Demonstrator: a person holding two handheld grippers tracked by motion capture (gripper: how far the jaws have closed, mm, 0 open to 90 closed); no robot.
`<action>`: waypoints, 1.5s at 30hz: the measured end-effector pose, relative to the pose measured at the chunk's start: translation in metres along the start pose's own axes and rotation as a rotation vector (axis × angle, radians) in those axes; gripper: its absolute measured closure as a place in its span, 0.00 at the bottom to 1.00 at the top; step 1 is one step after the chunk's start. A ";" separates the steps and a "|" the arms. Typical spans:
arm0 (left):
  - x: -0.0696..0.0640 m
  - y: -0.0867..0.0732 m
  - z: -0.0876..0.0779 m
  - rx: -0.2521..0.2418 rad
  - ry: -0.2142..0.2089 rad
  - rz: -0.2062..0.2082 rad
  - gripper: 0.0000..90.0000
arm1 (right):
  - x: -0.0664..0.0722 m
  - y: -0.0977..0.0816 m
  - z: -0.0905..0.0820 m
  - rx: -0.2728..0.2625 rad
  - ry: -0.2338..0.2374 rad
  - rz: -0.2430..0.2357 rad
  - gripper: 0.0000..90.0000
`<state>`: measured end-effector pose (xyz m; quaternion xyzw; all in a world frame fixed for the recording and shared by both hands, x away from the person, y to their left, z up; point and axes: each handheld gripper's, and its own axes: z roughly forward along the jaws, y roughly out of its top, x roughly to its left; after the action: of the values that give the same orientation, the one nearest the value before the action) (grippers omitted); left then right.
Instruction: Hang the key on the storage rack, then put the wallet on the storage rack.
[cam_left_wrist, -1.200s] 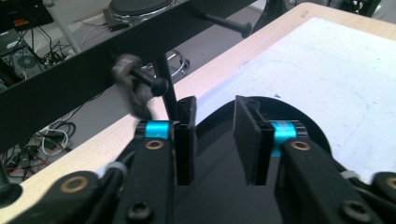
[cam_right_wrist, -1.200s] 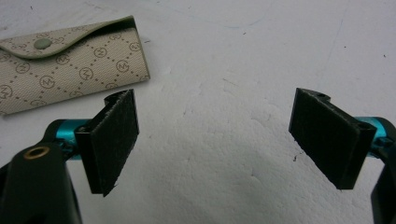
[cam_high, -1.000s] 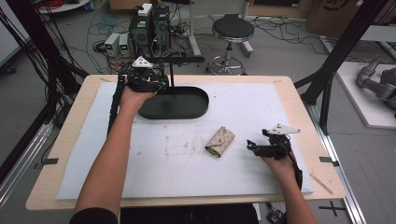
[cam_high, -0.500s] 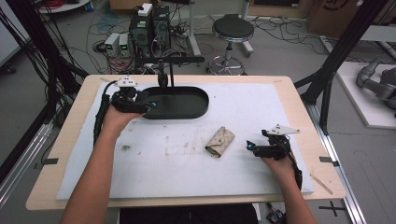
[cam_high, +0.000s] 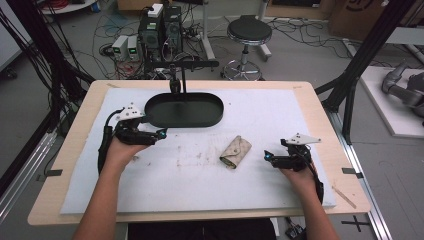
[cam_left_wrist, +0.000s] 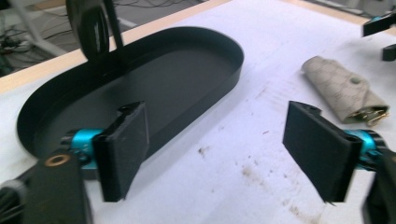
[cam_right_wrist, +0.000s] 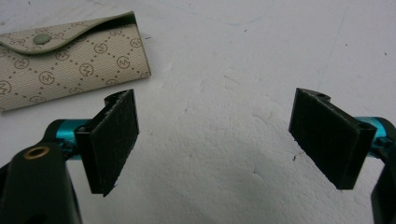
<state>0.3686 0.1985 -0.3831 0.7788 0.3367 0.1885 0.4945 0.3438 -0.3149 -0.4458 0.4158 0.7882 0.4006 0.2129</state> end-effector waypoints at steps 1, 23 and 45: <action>-0.002 -0.002 -0.001 0.003 -0.004 0.002 0.24 | 0.000 0.000 0.000 0.000 -0.001 0.000 0.18; -0.006 -0.054 -0.009 0.010 0.003 -0.029 0.14 | -0.006 0.000 0.002 -0.011 -0.016 0.027 0.18; -0.018 -0.046 -0.001 0.017 -0.015 -0.024 0.14 | -0.008 -0.001 -0.003 -0.020 -0.029 0.036 0.18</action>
<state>0.3400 0.1998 -0.4235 0.7804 0.3438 0.1737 0.4926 0.3457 -0.3227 -0.4446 0.4335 0.7735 0.4060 0.2213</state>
